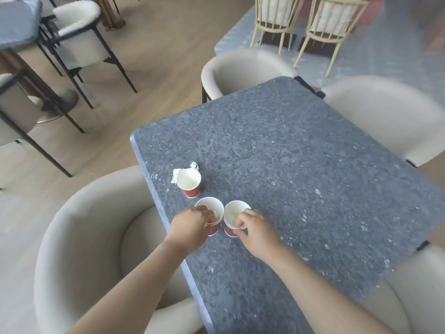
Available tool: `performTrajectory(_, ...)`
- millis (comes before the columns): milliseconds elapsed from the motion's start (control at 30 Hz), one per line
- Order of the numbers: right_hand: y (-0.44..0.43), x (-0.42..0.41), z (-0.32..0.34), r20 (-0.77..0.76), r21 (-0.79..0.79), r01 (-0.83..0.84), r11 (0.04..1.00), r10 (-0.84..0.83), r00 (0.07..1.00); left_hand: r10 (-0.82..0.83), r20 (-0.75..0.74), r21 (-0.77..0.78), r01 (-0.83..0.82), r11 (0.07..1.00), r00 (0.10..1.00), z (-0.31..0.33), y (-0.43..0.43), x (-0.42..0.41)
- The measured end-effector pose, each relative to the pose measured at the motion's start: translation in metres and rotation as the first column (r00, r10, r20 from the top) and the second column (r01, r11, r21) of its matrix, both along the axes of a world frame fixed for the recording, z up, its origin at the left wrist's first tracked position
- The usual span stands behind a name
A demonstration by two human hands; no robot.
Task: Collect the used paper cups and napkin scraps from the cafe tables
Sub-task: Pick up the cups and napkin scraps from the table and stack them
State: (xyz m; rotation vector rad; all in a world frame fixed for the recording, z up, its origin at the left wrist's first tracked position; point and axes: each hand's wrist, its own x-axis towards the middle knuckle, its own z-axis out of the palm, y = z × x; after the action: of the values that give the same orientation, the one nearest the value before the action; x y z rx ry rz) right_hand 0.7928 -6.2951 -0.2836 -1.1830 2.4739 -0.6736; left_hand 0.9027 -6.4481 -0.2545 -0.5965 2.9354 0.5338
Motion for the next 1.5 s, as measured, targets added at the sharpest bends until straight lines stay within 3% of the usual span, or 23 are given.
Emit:
performTrajectory(333,0.004,0.001,-0.019,-0.014,0.158,-0.027,0.987,0.029,0.999,-0.069,0.116,-0.016,0.071,0.997,0.991,-0.041,-0.001,-0.007)
performTrajectory(567,-0.003,-0.004,0.001,-0.05,0.069,-0.019,0.997,0.022,0.999,-0.054,0.003,0.061,0.054,0.997,0.999,-0.039,-0.003,-0.011)
performTrajectory(1000,-0.084,-0.02,0.015,-0.044,-0.068,-0.122,0.99,0.119,0.992,0.171,-0.212,0.158,-0.139,0.978,0.962,-0.001,-0.078,-0.003)
performTrajectory(1367,-0.179,-0.067,-0.008,-0.045,0.023,-0.05,0.998,0.051,0.998,0.207,-0.132,0.238,-0.172,0.956,0.969,-0.037,-0.182,-0.026)
performTrajectory(1500,-0.209,-0.097,-0.025,-0.03,0.139,-0.06,0.988,0.065,0.997,0.162,-0.003,0.23,-0.157,0.96,0.987,-0.063,-0.214,-0.051)
